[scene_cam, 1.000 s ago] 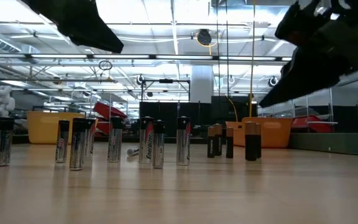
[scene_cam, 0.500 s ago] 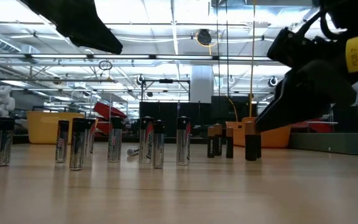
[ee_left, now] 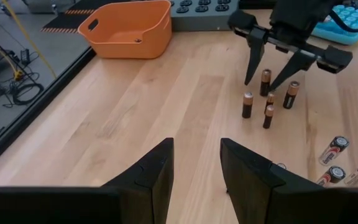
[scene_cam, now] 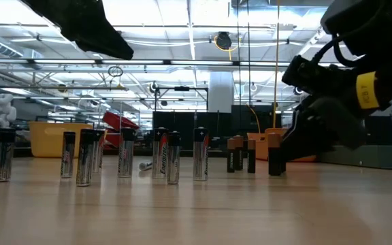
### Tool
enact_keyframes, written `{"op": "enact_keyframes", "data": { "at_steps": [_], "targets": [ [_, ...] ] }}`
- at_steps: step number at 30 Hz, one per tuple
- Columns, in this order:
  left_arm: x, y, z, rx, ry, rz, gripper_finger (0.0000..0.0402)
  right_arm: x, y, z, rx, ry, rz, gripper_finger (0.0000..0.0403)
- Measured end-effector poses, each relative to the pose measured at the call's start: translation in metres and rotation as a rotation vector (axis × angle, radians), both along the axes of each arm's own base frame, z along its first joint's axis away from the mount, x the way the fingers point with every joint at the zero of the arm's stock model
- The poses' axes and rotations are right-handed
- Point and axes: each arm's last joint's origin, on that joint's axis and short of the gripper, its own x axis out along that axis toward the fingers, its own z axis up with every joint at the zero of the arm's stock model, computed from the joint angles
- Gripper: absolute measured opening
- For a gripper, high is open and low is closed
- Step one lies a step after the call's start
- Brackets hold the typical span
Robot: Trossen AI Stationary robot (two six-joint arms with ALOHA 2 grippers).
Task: Sort batteries
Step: Put the black battery into the orange bin
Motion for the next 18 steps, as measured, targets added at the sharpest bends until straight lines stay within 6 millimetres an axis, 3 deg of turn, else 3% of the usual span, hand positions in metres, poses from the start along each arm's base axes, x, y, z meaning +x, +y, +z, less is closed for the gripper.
{"op": "enact_keyframes", "data": {
  "at_steps": [5, 13, 18],
  "targets": [
    [0.0, 0.0, 0.0, 0.001, 0.0, -0.001, 0.0141, 0.0, -0.003, -0.001, -0.003, 0.016, -0.006, 0.0031],
    [0.0, 0.0, 0.0, 0.002, 0.002, -0.001, 0.0141, -0.008, -0.034, 0.009, -0.059, 0.148, -0.111, 0.0031],
    [-0.001, 0.0, -0.001, 0.007, 0.014, 0.0, 0.0141, -0.009, -0.078, 0.042, -0.109, 0.139, -0.179, 0.0031]
  ]
}}
